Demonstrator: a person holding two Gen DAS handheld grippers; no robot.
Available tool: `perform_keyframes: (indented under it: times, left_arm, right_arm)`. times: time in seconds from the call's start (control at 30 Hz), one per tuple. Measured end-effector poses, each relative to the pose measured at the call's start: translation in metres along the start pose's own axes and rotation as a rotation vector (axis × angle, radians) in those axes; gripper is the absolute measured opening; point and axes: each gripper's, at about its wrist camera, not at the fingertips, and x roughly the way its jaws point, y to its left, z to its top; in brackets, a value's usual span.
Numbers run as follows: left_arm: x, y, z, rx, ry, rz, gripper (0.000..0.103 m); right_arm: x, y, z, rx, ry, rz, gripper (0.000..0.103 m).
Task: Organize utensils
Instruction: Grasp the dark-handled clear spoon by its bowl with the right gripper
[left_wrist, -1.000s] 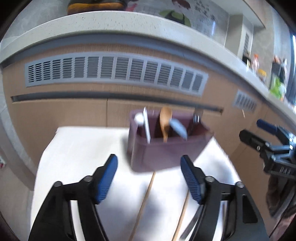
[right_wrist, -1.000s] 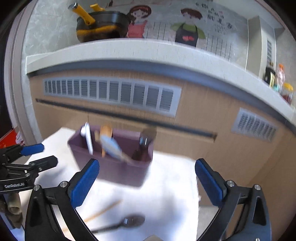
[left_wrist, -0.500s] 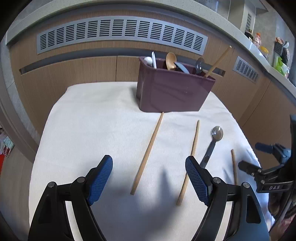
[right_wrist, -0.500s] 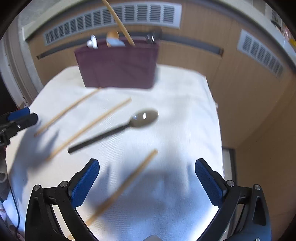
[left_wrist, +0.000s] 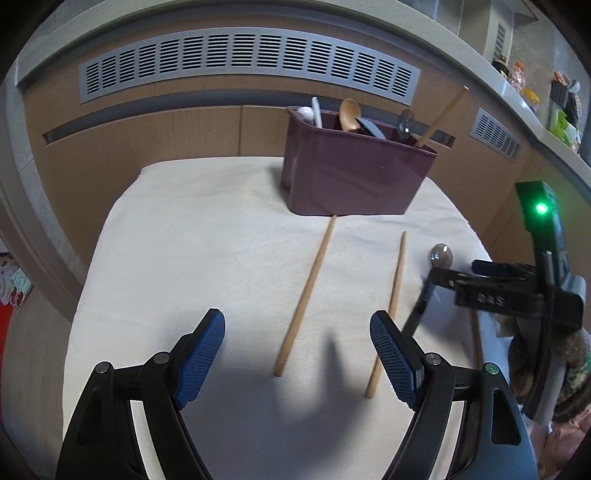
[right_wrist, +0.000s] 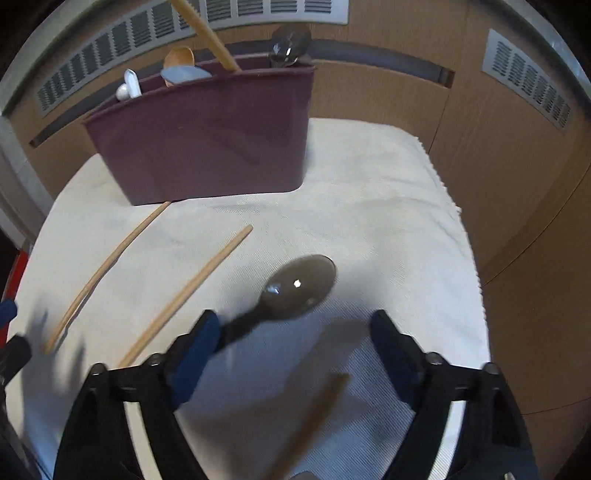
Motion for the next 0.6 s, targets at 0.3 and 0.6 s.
perform_keyframes:
  times: [0.3, 0.6]
  left_arm:
    - [0.009, 0.018, -0.004, -0.048, 0.033, 0.011, 0.083]
    - [0.019, -0.004, -0.005, 0.025, 0.083, -0.061, 0.083]
  right_arm:
    - [0.007, 0.029, 0.006, -0.087, -0.007, 0.034, 0.032]
    - [-0.023, 0.002, -0.029, -0.107, 0.028, 0.107, 0.027]
